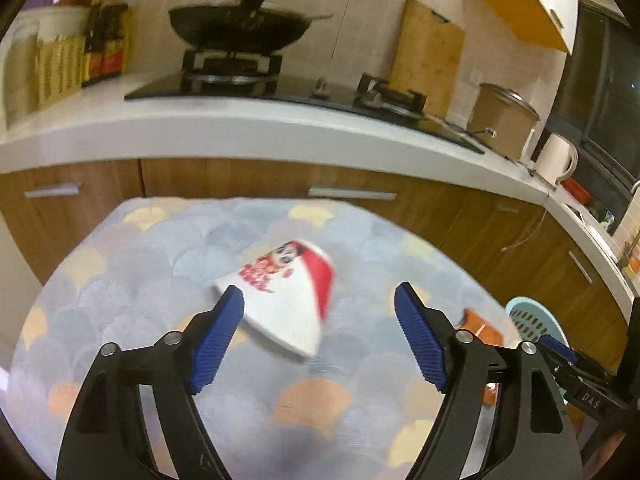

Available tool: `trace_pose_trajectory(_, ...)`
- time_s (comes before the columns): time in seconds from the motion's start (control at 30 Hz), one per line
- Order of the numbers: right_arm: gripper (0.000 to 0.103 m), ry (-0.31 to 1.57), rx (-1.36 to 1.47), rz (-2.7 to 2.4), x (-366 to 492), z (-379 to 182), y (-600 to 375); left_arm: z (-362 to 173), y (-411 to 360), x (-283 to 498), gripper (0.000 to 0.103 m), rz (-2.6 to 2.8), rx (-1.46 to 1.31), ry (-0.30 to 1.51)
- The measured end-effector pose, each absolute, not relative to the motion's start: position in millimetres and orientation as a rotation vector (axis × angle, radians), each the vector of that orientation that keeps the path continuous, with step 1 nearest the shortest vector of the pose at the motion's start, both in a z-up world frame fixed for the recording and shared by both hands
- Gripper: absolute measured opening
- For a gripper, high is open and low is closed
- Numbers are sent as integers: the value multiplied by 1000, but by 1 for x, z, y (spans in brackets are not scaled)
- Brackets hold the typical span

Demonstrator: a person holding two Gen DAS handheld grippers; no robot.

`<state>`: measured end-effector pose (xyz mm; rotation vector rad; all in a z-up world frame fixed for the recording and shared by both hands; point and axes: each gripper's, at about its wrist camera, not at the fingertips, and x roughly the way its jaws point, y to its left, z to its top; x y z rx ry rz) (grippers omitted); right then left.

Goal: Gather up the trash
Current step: 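Grasp the white-and-red paper cup with the left tool while the right tool grasps the orange wrapper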

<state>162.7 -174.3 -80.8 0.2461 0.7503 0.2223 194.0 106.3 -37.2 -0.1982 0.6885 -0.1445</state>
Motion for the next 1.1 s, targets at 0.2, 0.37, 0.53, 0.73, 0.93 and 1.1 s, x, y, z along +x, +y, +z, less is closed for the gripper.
trace_pose_trajectory(0.2, 50, 769, 252, 210, 176, -93, -161, -63, 118, 221, 80, -120, -139, 754)
trace_pose_trajectory(0.37, 50, 773, 257, 206, 178, -97, -162, -85, 128, 237, 80, -115, -174, 811)
trace_pose_trajectory(0.53, 50, 780, 248, 210, 179, -100, -160, -90, 125, 246, 80, -137, -185, 833)
trace_pose_trajectory(0.73, 51, 791, 253, 212, 180, -102, -161, -91, 120, 256, 63, -164, -223, 839)
trace_pose_trajectory(0.93, 53, 794, 256, 212, 181, -103, -163, -89, 110, 258, 38, -167, -216, 816)
trace_pose_trajectory(1.1, 66, 799, 274, 192, 181, -104, -166, -85, 109, 251, 22, -160, -212, 761)
